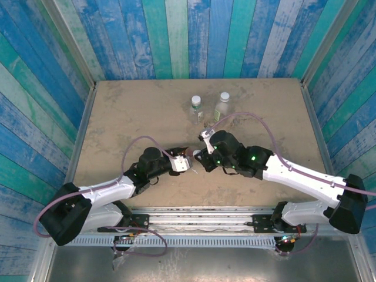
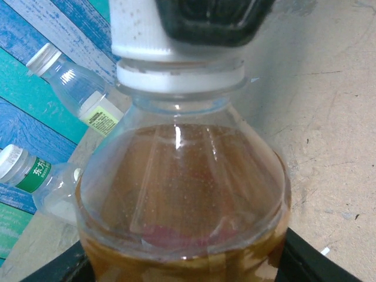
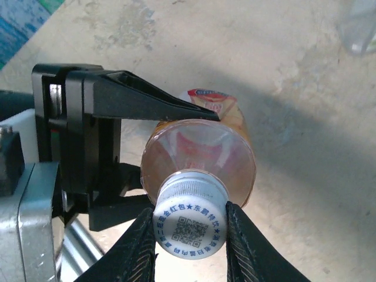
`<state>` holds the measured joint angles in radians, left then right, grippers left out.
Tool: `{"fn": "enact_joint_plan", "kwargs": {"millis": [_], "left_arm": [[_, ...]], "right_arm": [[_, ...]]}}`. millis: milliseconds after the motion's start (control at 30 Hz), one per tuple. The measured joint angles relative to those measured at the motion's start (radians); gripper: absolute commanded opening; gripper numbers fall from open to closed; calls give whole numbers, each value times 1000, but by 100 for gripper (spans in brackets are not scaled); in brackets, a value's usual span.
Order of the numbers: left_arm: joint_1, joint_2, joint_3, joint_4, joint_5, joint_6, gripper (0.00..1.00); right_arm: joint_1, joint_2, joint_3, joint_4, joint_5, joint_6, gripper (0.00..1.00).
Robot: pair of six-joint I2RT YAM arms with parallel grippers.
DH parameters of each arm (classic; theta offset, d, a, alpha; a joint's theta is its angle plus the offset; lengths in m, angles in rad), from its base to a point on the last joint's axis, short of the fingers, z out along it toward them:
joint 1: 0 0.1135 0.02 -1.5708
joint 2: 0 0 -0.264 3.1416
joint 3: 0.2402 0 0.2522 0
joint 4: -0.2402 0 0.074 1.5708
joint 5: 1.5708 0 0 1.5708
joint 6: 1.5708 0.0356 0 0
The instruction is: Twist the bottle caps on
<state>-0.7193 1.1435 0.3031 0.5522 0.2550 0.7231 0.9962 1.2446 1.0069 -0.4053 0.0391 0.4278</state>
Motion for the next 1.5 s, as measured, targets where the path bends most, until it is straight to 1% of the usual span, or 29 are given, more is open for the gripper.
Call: {"fn": "enact_joint_plan", "kwargs": {"millis": [33,100,167,333,467,567,667,767,900,1067,1167,1300,1367,1433,1500], "left_arm": [[0,0,0,1,1,0,56],[-2,0,0,11,5,1,56],[-3,0,0,14,6,3,56],[-3,0,0,14,10,5,56],[-3,0,0,13,12,7,56],[-3,0,0,11,16,9,56],[-3,0,0,10,17,10,56],[-3,0,0,8,18,11,56],[-2,0,-2,-5,16,11,56],[-2,0,-3,-7,19,13,56],[-3,0,-3,-6,28,14,56],[-2,0,-3,-6,27,14,56],[-2,0,-3,-6,27,14,56],[-2,0,-3,-6,27,14,56],[-2,0,-3,-8,27,14,56]], "right_arm": [[-4,5,14,-19,-11,-4,35],[-7,13,46,-65,-23,-57,45],[-8,12,82,-112,-43,-193,52],[-7,-36,98,-206,-41,-595,56],[12,-62,98,-241,-23,-923,59],[30,-54,98,-241,0,-1105,59],[33,-31,98,-231,14,-1229,56],[33,0,104,-222,27,-1288,51],[35,29,107,-208,36,-1323,48],[35,34,106,-179,40,-1331,45],[35,40,106,-151,51,-1331,42],[35,47,106,-146,53,-1329,35],[34,47,104,-147,54,-1329,34],[34,47,103,-146,54,-1329,30],[33,47,101,-146,54,-1325,24]]}}
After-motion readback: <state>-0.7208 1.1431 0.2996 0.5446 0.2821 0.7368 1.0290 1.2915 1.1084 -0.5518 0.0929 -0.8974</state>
